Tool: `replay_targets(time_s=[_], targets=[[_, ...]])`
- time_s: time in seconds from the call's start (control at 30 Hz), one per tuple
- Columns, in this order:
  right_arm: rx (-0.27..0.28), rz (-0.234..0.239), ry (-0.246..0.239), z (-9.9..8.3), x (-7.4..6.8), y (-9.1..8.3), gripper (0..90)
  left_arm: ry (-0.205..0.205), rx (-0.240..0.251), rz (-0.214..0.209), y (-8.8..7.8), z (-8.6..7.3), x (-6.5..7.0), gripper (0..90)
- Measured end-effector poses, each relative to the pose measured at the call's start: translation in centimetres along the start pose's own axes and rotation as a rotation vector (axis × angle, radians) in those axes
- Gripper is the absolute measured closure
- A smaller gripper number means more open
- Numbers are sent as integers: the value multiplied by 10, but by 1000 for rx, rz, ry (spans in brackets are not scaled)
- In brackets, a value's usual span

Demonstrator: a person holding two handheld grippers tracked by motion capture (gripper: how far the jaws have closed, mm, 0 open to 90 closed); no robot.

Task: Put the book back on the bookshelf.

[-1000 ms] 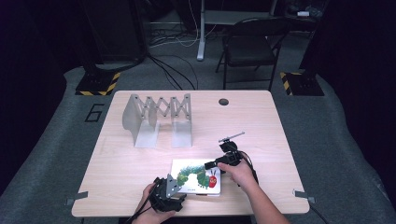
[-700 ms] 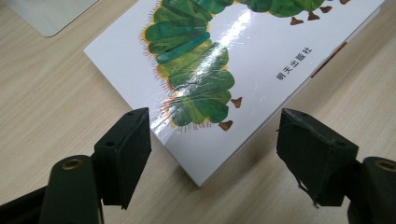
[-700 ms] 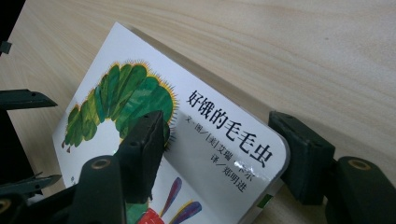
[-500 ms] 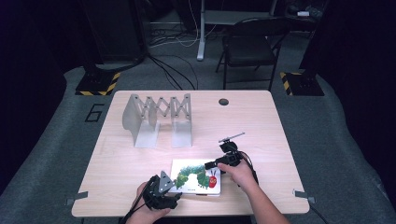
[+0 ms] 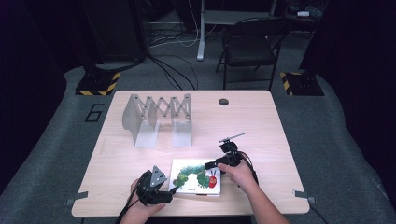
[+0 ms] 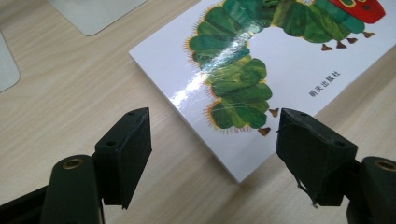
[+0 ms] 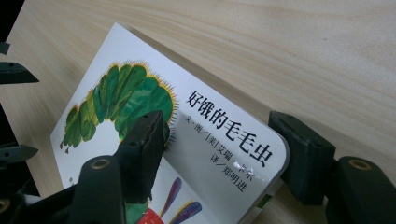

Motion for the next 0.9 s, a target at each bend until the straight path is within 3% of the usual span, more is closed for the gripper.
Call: replay_targets(time_s=[0.13,0.17,0.3,0.37,0.53,0.9], targets=[[0,0,3,0,0,0,371,-10,5,13,0,1,-6,266],[0,0,3,0,0,0,371,-28,2,-2,1,1,-9,266],[1,-1,2,0,0,0,371,-33,5,-1,3,2,-12,266],[0,3,6,0,-1,0,371,-40,-5,-30,6,3,-12,265],[1,-1,0,0,0,0,371,-45,-5,-24,10,5,-12,266],[1,-3,3,0,0,0,371,-45,-25,-76,20,6,-5,265]])
Point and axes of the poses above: each handheld gripper's, and its own axes: y roughly forward along the jaws, z roughly out of its top, x roughly to its right, the point moved 6 cm from there along y, roughly forward along the jaws, and after that the axes turned 12 degrees about -x, right-handed, at the moved point
